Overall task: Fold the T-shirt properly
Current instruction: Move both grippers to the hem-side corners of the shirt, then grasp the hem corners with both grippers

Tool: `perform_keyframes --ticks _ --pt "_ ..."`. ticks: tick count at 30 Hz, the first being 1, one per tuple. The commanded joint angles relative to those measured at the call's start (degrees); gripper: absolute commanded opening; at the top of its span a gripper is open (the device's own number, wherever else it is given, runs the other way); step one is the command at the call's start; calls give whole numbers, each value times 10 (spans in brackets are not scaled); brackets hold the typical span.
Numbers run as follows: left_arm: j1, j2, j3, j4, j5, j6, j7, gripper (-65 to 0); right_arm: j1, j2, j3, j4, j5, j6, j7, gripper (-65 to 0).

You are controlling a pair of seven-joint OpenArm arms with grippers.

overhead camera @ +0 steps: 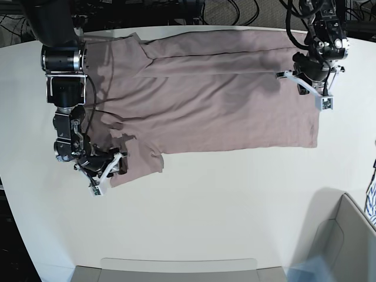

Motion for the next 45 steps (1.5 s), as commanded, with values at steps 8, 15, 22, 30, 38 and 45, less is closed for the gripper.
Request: perform_keyframes --ticks 8,15,22,30,38,45 --pt "-65 -27 0 -26 -2 0 -16 -538 -8 27 0 35 65 17 -94 -388" --pt "-177 -88 0 -180 -28 -1 -51 -495 -10 49 -1 34 69 17 -92 -388" --pt "-300 -203 63 -410 -154 -1 -105 -470 -11 54 -1 33 69 17 -92 -388" --pt "-370 -241 206 -554 -160 -1 -170 -470 -11 55 -1 33 69 17 -92 -388" --pt "-372 -224 209 -600 -160 -41 -172 -469 -14 58 -2 33 69 17 -92 -388" --pt "-366 -211 209 -601 -161 -50 -172 -470 -18 62 -2 33 69 17 -92 -388"
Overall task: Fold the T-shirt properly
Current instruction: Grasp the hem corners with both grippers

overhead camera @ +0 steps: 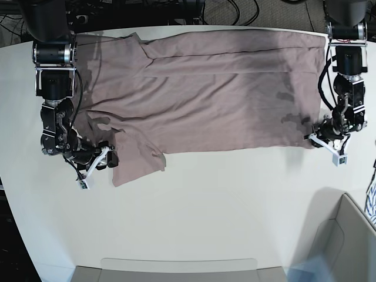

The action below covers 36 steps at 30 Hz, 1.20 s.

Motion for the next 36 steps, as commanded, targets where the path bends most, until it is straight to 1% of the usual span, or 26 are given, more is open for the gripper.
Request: perform_keyframes --ticks 1,10,12,13,18,21,27,30,32,34,36 --pt "5 -2 1 14 -4 -5 20 -470 4 6 -1 1 -20 -9 -29 -388" --pt "51 -2 -6 80 -4 -5 21 -471 4 11 -1 1 -20 -8 -29 -388" --pt "55 -2 -7 86 -11 -15 21 -472 4 11 -1 1 -20 -8 -29 -388" --pt "55 -2 -10 86 -22 -18 21 -472 4 11 -1 1 -20 -8 -29 -388" --pt "55 -2 -75 84 -53 -19 21 -472 4 7 -1 1 -20 -8 -29 -388" --pt "55 -3 -77 83 -48 -20 35 -471 4 9 -1 1 -20 -8 -29 -388" --pt "55 -2 -77 83 -52 -23 37 -470 4 8 -1 1 -20 -7 -29 -388" --pt "55 -1 -78 83 -52 -52 40 -470 4 7 -1 1 -20 -7 -29 -388" --pt "52 0 -77 80 -52 -56 40 -470 4 6 -1 1 -20 -7 -29 -388" --pt "46 1 -77 55 -51 -56 40 -470 4 6 -1 1 -20 -7 -29 -388" --pt "26 13 -76 23 -48 -56 37 -470 4 6 -1 1 -20 -7 -29 -388"
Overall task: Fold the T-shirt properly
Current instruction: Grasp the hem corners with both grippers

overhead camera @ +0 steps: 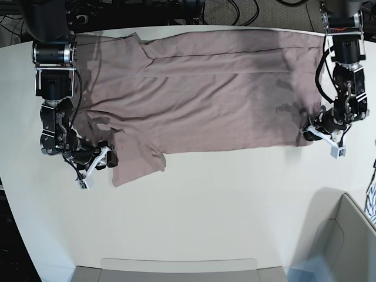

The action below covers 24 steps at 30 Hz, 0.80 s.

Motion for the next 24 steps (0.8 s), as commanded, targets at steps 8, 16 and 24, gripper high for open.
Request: perform_keyframes --ticks 8,16,24 --pt "-21 3 -1 -25 6 2 -1 -565 9 4 -27 1 -19 -7 -27 -481" --pt "-25 1 -8 -24 6 4 -7 -650 60 5 -73 0 -19 -9 4 -650" --pt "-60 1 -8 -27 6 5 -58 -650 119 5 -73 -1 -19 -10 8 -650"
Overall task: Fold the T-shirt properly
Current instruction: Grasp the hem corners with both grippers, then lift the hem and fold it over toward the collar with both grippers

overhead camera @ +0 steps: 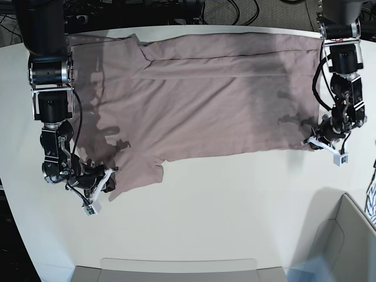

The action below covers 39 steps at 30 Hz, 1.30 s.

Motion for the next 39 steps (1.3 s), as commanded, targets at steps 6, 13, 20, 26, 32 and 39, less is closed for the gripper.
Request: perform_keyframes --ticks 6,13,20,26,32,39 --pt "-50 -11 -2 10 -8 -5 -17 -650 50 6 4 9 4 -2 14 -650" --pt "-63 -11 -2 14 -8 -5 -10 -650 55 9 4 12 4 -2 9 -650" --pt "-27 -12 -2 58 -8 -5 42 -650 16 25 6 62 8 -2 -32 -650" --pt "39 -12 -7 145 -8 -5 60 -650 -54 27 45 197 8 -2 -115 -650" --pt "90 -7 -113 210 -10 -5 108 -650 -116 25 113 304 8 -1 -176 -650" --pt "134 -7 -139 293 -8 -7 163 -650 -188 27 125 403 8 0 -216 -650"
